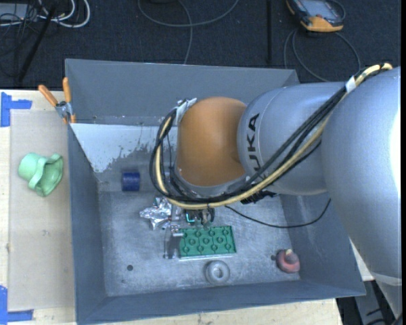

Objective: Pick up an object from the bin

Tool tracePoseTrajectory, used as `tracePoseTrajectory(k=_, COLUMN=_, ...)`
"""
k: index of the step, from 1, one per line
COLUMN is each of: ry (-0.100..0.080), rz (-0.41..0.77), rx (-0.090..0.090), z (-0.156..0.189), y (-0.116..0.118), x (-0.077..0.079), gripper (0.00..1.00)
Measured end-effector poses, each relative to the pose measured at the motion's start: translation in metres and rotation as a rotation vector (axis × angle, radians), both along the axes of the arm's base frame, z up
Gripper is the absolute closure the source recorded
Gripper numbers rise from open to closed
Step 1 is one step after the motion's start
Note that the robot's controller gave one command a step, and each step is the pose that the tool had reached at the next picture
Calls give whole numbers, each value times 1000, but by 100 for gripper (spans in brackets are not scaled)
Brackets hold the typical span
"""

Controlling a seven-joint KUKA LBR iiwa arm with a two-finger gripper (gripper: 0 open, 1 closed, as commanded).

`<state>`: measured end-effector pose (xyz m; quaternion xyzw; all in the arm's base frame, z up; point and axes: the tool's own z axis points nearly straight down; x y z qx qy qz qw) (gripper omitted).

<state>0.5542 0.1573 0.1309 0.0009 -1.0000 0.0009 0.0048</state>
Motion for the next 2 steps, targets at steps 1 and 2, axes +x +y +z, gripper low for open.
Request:
tracePoseTrajectory(k=1, ry=-9, rz=70, rx=10, z=-60, y=-36, x=25, gripper=0)
tracePoseTrajectory(k=2, ry=-20, rz=71, rx=6, z=-55, y=-37, x=27, gripper=100)
